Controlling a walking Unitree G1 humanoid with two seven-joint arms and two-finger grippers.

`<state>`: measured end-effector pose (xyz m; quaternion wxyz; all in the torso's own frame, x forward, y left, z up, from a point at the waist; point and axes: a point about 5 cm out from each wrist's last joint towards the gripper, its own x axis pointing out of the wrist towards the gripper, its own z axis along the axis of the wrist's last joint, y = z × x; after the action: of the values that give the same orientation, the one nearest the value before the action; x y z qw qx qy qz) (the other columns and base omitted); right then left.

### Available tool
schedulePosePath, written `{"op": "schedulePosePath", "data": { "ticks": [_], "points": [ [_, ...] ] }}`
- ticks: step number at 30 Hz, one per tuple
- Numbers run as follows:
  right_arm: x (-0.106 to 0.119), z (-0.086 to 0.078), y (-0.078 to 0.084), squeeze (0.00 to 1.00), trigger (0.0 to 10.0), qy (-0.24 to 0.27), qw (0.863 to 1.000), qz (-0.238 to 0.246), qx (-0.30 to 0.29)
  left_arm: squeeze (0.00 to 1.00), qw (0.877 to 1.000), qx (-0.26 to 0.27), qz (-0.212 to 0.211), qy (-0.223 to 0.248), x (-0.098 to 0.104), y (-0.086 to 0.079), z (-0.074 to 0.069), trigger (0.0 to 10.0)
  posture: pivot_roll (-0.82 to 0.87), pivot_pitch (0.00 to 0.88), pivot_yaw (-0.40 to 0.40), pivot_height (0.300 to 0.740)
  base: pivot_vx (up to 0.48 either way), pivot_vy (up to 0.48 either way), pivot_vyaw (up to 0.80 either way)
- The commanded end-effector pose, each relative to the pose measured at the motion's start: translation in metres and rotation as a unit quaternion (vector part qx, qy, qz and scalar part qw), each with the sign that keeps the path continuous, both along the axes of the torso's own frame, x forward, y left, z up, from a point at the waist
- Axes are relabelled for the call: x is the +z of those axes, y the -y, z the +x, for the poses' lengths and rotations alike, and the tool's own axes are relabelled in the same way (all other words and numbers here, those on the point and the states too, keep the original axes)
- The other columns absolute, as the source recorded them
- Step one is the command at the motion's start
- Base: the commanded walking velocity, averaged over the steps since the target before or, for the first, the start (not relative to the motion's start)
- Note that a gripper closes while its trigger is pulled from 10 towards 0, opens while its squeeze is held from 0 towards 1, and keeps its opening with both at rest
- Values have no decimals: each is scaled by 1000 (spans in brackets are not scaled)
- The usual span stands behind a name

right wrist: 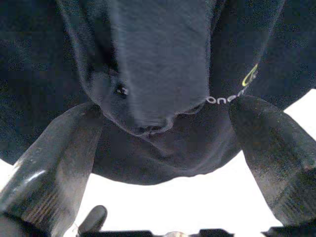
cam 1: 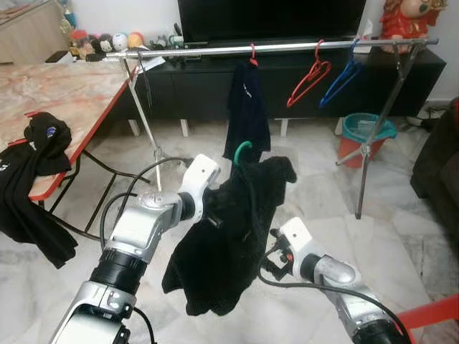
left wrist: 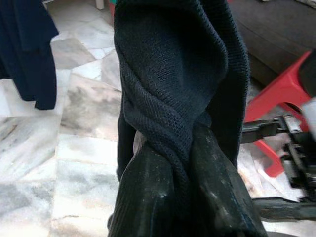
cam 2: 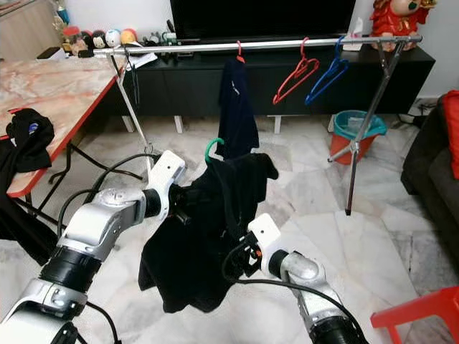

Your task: Hang hanger

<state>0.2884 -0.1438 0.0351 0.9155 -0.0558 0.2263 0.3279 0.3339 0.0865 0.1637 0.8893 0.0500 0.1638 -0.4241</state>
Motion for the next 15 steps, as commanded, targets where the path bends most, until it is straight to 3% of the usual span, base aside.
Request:
{"op": "schedulePosePath", "data": {
  "ticks": [1, 8, 15],
  "points": [
    [3, 5, 1, 0, 10000, 11, 1000, 4, -15, 0, 1000, -11, -9, 12, 10, 2, -2, 10000, 17, 0, 40, 740, 0, 0, 0],
    [3, 12, 13, 0, 10000, 22, 997, -9, -79, 0, 1000, -15, -9, 8, 11, 3, -6, 10000, 23, 0, 35, 740, 0, 0, 0],
    [5, 16, 14, 0, 10000, 31, 993, 20, -110, 0, 1000, -19, -6, 7, 12, 3, -9, 10000, 29, 0, 30, 740, 0, 0, 0]
  ]
}}
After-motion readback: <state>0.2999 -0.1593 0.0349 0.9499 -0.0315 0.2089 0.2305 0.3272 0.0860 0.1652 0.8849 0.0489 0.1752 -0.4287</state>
